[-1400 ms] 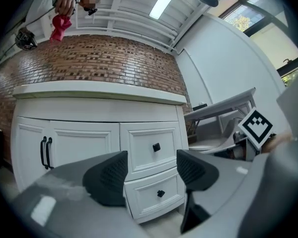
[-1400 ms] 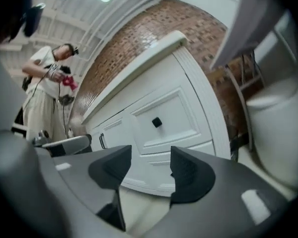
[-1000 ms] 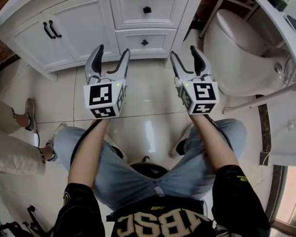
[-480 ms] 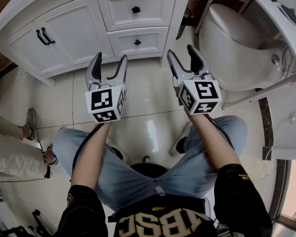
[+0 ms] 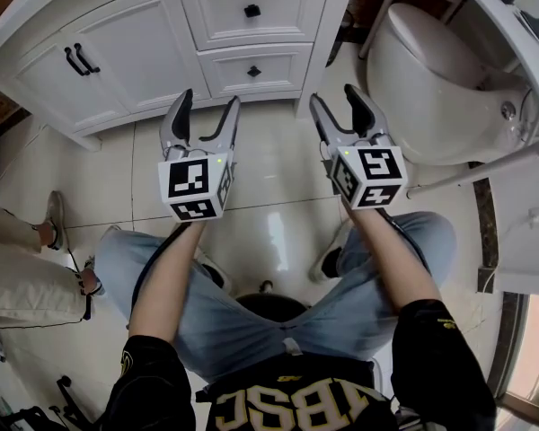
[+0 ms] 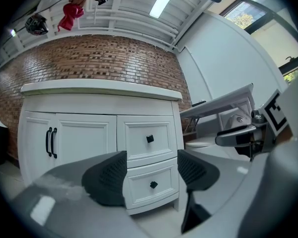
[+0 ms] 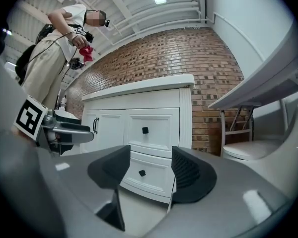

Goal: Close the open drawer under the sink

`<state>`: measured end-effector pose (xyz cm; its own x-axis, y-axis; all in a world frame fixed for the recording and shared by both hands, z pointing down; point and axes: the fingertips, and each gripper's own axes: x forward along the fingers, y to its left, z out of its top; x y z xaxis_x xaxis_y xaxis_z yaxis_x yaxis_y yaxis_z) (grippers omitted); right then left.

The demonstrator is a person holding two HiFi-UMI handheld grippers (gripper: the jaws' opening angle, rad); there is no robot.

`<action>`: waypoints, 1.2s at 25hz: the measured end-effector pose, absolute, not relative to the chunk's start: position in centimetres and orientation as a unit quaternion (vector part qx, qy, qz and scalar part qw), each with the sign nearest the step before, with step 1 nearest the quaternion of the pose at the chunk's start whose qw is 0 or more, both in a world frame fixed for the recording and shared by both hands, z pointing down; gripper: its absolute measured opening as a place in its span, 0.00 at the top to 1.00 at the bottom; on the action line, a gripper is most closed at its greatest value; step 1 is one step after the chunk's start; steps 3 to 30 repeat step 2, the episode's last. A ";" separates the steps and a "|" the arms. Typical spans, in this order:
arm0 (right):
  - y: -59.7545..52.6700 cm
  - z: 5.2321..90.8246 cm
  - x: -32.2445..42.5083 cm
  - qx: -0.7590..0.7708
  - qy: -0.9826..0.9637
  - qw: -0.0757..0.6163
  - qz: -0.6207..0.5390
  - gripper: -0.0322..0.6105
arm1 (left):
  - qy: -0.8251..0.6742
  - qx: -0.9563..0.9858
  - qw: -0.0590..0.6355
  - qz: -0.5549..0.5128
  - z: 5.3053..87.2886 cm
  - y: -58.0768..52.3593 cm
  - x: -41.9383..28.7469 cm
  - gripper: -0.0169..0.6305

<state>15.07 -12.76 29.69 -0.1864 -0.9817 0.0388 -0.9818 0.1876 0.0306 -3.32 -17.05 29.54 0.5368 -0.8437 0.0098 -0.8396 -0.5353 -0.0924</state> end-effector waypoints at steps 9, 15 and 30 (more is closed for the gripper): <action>-12.7 29.9 15.1 0.637 -0.770 0.032 -0.002 0.57 | 0.474 -0.879 0.038 -0.031 29.8 -17.1 -2.9 0.48; -12.7 29.9 15.1 0.637 -0.770 0.032 -0.002 0.57 | 0.474 -0.879 0.038 -0.031 29.8 -17.1 -2.9 0.48; -12.7 29.9 15.1 0.637 -0.770 0.032 -0.002 0.57 | 0.474 -0.879 0.038 -0.031 29.8 -17.1 -2.9 0.48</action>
